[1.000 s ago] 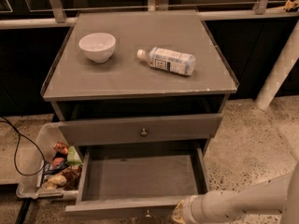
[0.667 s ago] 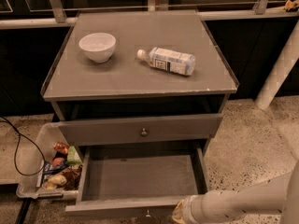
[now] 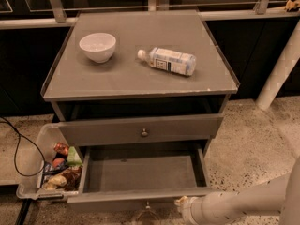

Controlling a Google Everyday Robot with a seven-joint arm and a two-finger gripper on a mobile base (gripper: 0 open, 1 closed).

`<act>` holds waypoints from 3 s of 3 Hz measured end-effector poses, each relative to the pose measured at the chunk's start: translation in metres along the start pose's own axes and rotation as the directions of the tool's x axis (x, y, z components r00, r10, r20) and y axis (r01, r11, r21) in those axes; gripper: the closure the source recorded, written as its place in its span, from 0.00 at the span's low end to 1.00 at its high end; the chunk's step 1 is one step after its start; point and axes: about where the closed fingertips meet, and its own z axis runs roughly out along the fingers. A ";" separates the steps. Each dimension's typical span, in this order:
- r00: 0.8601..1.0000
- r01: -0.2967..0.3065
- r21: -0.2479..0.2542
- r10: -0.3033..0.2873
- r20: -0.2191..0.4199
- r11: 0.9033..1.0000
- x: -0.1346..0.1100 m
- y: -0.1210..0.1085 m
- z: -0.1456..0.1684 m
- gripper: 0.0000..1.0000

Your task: Close middle drawer

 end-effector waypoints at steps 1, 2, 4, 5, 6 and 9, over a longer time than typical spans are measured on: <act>1.000 0.000 0.000 0.000 0.000 1.000 0.000 0.001 0.000 0.07; 0.999 0.018 0.047 -0.020 0.042 0.999 -0.008 -0.027 -0.004 0.25; 0.980 0.024 0.156 -0.054 0.192 0.987 0.002 -0.111 -0.039 0.73; 0.979 -0.024 0.245 -0.027 0.204 0.969 0.013 -0.167 -0.055 0.96; 0.979 -0.043 0.298 -0.019 0.202 0.954 0.014 -0.215 -0.055 1.00; 0.975 0.045 0.307 -0.108 0.192 0.951 0.002 -0.186 -0.059 1.00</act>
Offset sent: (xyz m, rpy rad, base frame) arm 0.1504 -0.0301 0.0676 0.1649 -0.3212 0.0094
